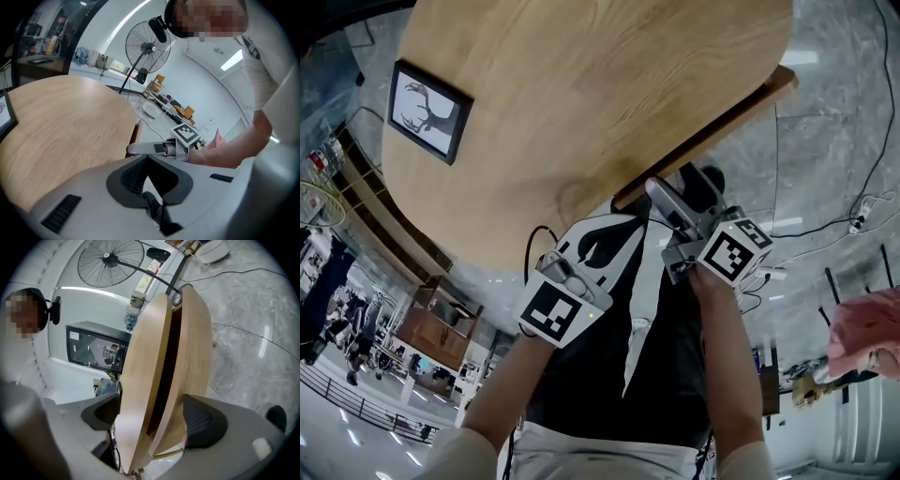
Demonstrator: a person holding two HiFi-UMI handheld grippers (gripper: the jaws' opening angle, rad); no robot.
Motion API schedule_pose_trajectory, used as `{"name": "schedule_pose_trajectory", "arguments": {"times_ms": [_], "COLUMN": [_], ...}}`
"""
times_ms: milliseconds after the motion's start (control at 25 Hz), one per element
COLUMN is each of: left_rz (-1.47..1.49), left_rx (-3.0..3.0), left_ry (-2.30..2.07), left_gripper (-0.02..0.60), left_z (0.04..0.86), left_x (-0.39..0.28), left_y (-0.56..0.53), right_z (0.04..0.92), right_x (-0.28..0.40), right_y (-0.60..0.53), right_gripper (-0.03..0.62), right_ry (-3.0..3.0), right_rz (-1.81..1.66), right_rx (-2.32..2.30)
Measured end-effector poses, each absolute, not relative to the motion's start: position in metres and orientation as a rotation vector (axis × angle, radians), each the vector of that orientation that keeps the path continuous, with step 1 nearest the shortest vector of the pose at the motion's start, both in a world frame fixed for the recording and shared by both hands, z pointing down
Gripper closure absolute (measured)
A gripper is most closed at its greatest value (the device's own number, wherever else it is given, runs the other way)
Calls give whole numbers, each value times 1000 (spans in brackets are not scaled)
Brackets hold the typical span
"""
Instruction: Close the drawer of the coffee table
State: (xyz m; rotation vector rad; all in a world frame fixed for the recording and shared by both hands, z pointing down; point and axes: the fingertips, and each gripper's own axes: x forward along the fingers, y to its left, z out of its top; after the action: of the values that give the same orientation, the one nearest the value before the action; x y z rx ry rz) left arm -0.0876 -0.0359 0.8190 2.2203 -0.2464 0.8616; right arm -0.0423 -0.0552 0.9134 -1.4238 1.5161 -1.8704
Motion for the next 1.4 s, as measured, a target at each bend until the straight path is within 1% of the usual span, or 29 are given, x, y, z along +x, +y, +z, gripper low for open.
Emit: {"name": "schedule_pose_trajectory", "arguments": {"times_ms": [920,1040,1200,1320,1400], "left_rz": [797,788,789,781,780], "left_rx": [2171,2169,2157,2156,2159], "left_ry": [-357,-369,-380,-381,-381], "left_gripper": [575,575,575,575,575], "left_z": [827,828,831,831,830], "left_x": [-121,-128,-136,-137,-137], "left_y": [-34,-32,-28,-26,-26], "right_z": [908,911,914,915,917], "right_x": [-64,-63,-63,-62,-61], "right_y": [-107,-108,-115,-116,-114], "right_gripper": [154,184,187,201,226], "right_ry": [1655,1634,1573,1567,1569], "right_rz": [-1758,-1752,-1742,-1723,-1714], "right_rx": [-1344,-1360,-1360,-1364,-1353]}}
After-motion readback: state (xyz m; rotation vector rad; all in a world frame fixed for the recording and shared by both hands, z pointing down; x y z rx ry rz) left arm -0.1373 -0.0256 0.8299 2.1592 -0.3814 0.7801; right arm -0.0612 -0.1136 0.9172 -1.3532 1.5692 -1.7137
